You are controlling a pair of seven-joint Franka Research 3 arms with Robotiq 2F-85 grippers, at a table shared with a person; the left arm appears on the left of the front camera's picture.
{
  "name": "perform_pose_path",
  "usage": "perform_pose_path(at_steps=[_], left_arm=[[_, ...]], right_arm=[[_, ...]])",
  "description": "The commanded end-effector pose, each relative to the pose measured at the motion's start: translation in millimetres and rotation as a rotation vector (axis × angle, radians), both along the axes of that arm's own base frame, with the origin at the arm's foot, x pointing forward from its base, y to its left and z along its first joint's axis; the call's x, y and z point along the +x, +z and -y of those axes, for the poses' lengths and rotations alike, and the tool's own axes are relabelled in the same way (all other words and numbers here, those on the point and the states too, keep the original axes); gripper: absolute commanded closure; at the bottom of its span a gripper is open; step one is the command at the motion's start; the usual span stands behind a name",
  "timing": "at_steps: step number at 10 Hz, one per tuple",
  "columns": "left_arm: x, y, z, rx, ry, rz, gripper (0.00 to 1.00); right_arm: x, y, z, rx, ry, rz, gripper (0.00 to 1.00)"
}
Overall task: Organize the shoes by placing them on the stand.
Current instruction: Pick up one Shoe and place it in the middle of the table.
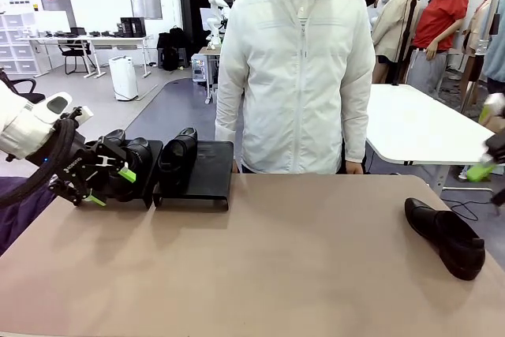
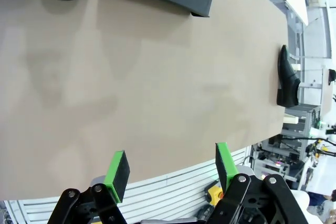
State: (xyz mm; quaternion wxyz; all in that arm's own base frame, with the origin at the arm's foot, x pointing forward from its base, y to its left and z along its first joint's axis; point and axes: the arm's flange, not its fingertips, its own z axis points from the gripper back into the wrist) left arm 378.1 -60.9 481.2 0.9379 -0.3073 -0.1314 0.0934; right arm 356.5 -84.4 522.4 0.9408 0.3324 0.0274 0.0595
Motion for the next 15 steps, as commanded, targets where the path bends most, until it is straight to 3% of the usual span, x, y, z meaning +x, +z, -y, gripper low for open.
perform_pose_path(at_steps=[1,3,4,5,6,8,10,15], left_arm=[[-1.4,2.2,-2.6,0.005,0.001,-0.007,0.15],[-1.4,2.2,-2.6,0.005,0.001,-0.007,0.15],[-1.4,2.2,-2.6,0.005,0.001,-0.007,0.15],[-1.4,2.2,-2.6,0.005,0.001,-0.007,0.15],[-1.4,2.2,-2.6,0.005,0.001,-0.007,0.15],[-1.4,2.2,-2.6,0.005,0.001,-0.007,0.15],[-1.4,2.2,-2.6,0.005,0.001,-0.007,0.15],[-1.4,2.2,-2.6,0.005,0.001,-0.007,0.15]], right_arm=[[62.1,-35.2,-36.6,-0.393,-0.046,-0.012,0.00],[89.6,-49.9,-27.3,-0.585,-0.090,0.120,0.00],[89.0,-51.1,-27.7,-0.590,-0.108,0.151,0.00],[84.4,-46.3,-30.8,-0.572,-0.148,0.130,0.00],[96.4,-53.2,-38.8,-0.543,-0.031,0.155,0.00],[98.3,-53.6,-27.3,-0.571,-0.074,0.160,0.00],[122.9,-88.4,-25.6,-0.573,-0.133,0.224,0.00],[147.0,-134.4,-18.7,-0.563,-0.215,0.252,0.00]])
